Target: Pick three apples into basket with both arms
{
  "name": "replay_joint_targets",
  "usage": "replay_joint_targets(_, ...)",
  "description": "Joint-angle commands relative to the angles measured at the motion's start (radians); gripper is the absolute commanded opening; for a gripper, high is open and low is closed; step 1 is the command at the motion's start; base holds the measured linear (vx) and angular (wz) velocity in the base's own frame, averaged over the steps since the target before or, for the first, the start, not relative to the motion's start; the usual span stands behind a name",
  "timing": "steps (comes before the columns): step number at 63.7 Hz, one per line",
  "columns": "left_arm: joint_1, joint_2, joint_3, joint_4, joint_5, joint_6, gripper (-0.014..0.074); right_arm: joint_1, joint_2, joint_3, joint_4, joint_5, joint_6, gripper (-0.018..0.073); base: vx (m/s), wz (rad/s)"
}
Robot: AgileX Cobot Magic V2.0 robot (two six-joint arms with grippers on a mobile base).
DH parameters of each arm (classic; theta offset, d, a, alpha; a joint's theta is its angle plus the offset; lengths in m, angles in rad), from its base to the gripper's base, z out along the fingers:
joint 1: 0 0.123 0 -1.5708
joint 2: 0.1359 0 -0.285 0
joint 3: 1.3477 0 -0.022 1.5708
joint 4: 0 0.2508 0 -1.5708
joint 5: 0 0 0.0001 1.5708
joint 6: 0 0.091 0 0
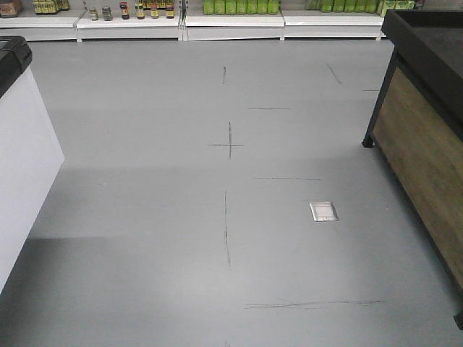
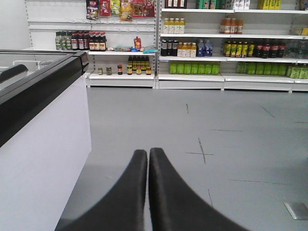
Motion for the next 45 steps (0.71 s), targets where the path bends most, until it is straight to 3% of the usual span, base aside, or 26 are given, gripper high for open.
replay_joint_targets(1,0.0,-0.013,-0.025,-0.001,-0.066,-0.002,-0.0006,-0.006,-0.011,0.014,-0.009,-0.076,-0.007,-0.0004,0.0,0.0)
replay_joint_targets(45,0.0,-0.013,-0.025,-0.001,-0.066,-0.002,-0.0006,-0.006,-0.011,0.014,-0.009,-0.076,-0.007,-0.0004,0.0,0.0)
